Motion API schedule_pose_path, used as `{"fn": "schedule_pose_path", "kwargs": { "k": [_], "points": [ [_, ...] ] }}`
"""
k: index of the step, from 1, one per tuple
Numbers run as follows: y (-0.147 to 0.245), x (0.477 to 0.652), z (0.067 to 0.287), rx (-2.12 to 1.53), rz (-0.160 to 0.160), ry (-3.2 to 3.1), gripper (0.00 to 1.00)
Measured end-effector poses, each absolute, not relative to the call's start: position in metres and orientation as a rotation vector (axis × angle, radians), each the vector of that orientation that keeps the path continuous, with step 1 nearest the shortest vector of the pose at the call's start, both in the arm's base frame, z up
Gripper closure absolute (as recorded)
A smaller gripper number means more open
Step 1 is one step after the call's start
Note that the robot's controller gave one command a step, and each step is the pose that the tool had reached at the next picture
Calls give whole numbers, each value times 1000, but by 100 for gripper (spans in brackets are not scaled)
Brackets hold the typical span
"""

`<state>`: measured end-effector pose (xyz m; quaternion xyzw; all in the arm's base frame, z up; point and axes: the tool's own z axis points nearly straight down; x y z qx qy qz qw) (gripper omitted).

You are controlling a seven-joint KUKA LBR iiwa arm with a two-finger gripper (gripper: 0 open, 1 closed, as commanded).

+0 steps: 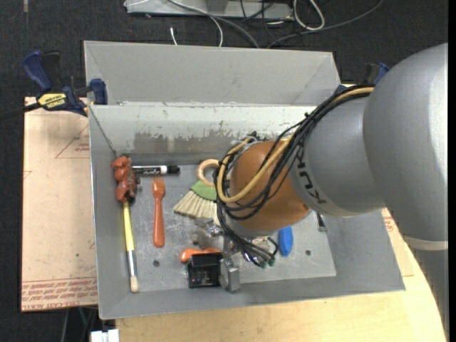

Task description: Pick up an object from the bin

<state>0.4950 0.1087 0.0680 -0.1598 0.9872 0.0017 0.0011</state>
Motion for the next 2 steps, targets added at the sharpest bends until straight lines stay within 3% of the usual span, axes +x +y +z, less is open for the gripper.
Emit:
{"fn": "schedule_pose_path", "kwargs": {
  "k": [1, 2],
  "points": [
    [106, 491, 73, -606, 7, 3062, 100],
    [106, 491, 73, -606, 7, 3062, 100]
  ]
}}
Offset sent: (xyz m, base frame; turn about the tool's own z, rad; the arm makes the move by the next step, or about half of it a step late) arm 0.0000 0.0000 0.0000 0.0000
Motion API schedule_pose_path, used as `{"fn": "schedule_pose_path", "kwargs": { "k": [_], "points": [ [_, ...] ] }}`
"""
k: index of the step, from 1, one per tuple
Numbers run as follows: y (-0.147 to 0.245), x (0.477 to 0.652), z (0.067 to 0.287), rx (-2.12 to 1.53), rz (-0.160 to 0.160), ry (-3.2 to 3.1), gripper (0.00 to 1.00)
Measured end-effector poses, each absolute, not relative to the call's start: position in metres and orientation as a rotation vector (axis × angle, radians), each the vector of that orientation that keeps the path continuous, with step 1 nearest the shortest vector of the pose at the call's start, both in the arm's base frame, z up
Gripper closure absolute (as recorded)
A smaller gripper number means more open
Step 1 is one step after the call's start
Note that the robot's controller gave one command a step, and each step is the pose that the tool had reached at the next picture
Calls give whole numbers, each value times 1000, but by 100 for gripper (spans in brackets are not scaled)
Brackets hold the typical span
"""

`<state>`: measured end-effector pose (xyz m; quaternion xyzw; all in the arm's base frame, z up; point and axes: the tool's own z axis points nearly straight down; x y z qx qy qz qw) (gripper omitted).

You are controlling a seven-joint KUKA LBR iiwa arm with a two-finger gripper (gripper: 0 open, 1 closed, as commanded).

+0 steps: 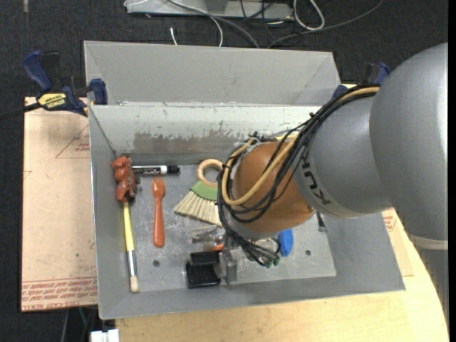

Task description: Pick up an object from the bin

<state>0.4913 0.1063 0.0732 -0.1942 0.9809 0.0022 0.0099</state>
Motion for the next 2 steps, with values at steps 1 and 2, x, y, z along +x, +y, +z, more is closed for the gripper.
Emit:
{"fn": "schedule_pose_path", "kwargs": {
  "k": [1, 2],
  "points": [
    [106, 490, 91, -605, 7, 3065, 100],
    [106, 490, 116, -607, 7, 3065, 100]
  ]
}}
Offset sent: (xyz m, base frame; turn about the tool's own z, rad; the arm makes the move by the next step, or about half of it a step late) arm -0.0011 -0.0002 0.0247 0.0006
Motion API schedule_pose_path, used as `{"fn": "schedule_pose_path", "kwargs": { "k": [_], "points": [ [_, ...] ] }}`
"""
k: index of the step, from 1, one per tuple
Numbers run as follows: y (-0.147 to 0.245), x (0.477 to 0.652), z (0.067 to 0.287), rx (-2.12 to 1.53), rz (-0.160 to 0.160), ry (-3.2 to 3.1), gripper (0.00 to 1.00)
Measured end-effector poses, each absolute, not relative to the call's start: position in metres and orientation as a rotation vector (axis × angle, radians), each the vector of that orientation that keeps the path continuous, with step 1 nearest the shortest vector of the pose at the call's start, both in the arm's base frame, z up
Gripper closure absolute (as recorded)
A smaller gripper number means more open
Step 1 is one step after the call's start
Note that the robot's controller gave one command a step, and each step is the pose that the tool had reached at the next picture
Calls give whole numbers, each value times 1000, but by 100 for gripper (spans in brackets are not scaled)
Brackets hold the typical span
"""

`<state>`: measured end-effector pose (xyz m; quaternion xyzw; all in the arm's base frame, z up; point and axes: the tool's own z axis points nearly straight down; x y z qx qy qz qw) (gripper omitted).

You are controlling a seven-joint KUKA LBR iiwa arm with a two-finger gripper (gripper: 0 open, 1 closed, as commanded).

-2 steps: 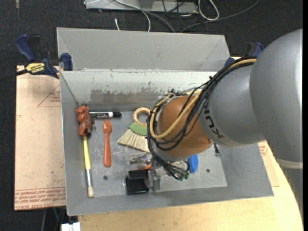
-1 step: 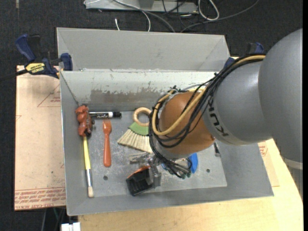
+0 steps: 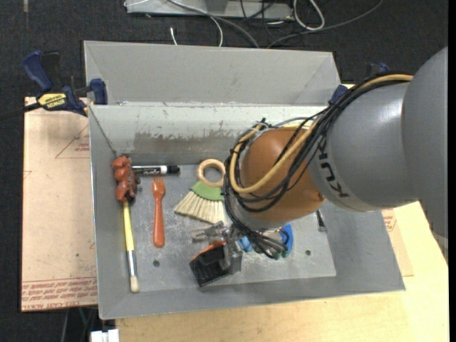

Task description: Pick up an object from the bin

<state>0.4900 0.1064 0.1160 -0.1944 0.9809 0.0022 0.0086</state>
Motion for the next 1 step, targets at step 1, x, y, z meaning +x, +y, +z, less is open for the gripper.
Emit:
{"fn": "schedule_pose_path", "kwargs": {
  "k": [1],
  "points": [
    [107, 490, 130, -606, 8, 3065, 100]
  ]
}}
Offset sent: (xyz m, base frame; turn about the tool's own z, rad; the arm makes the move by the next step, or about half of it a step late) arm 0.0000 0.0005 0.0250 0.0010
